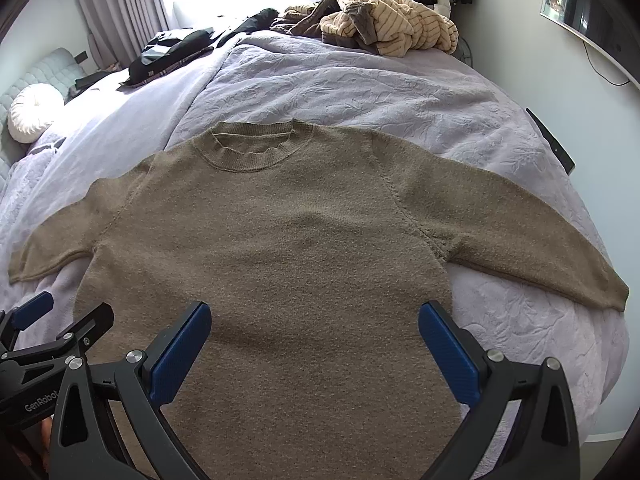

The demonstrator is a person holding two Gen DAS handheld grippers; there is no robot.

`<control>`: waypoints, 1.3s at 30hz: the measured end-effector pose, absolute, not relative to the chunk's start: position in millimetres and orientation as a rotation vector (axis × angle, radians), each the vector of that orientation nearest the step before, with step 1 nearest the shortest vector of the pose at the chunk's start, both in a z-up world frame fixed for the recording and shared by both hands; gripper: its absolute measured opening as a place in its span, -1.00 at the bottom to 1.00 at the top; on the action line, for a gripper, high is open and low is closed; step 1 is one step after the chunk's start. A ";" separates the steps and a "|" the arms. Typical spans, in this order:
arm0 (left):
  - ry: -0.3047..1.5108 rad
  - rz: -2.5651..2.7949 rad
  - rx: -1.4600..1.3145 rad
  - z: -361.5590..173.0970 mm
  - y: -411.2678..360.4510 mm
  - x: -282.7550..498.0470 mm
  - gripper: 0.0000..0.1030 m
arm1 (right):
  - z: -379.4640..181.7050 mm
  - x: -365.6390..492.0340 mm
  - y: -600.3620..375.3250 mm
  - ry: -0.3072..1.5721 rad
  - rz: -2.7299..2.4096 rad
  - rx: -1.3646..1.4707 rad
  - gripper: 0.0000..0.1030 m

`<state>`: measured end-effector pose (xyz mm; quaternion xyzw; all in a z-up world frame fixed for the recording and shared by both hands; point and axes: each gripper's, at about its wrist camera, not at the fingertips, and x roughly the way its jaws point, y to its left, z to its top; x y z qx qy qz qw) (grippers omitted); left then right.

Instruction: Fold small clothes

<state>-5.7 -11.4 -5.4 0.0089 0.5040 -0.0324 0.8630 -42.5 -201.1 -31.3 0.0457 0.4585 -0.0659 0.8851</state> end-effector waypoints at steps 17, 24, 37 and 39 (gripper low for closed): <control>1.062 -0.067 0.007 -7.4 -8.3 -2.3 1.00 | -32.8 -38.4 -198.2 0.964 -0.142 0.086 1.00; 1.069 -0.070 -0.003 -10.7 -5.9 -0.5 1.00 | -35.4 -37.6 -197.5 0.970 -0.142 0.082 1.00; 1.078 -0.075 -0.020 -16.5 1.8 3.5 1.00 | -38.4 -30.9 -191.0 1.000 -0.154 0.060 1.00; 1.081 -0.078 -0.022 -17.3 2.5 4.1 1.00 | -38.8 -29.7 -190.2 1.004 -0.155 0.058 1.00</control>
